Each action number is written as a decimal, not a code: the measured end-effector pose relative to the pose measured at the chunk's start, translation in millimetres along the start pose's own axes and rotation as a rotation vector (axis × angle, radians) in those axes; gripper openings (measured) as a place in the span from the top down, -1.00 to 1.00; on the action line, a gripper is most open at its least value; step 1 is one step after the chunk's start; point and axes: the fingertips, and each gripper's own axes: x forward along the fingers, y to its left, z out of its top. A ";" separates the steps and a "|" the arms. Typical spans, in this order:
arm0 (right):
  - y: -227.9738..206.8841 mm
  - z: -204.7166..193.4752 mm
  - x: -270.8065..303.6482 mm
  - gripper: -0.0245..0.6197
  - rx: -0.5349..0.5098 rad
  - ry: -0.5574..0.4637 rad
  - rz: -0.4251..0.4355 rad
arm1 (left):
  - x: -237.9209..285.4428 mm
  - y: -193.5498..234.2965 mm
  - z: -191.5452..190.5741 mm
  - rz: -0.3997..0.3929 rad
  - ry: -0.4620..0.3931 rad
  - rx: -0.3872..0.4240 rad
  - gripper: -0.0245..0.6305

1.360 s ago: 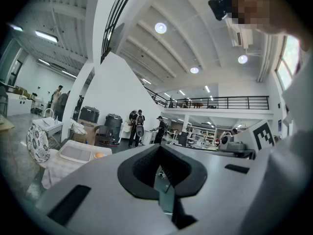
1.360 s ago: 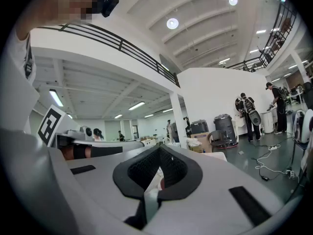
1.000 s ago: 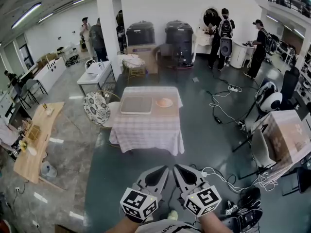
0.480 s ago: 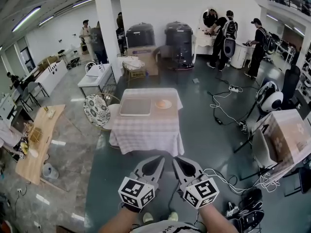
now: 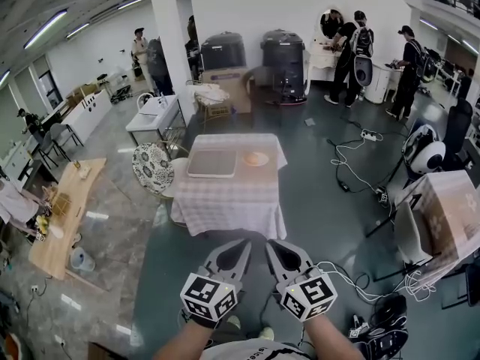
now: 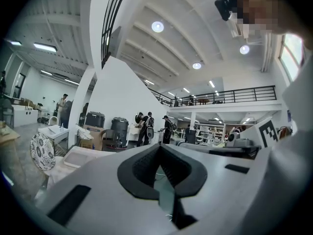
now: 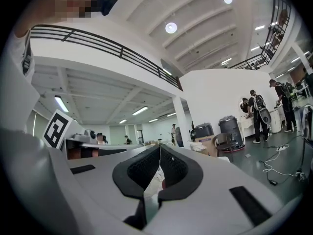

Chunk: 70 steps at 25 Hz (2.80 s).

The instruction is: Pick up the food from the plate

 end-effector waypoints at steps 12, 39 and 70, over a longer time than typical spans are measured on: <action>-40.0 -12.5 68.1 0.88 0.005 0.043 -0.027 | 54.6 60.5 1.2 -0.017 0.011 -0.017 0.91; -141.8 -28.6 271.4 0.88 0.034 0.090 -0.150 | 197.6 241.9 12.3 -0.120 0.072 -0.054 0.91; -353.5 -82.5 472.6 0.88 0.074 0.255 0.037 | 434.6 395.2 0.1 0.078 0.121 -0.012 0.91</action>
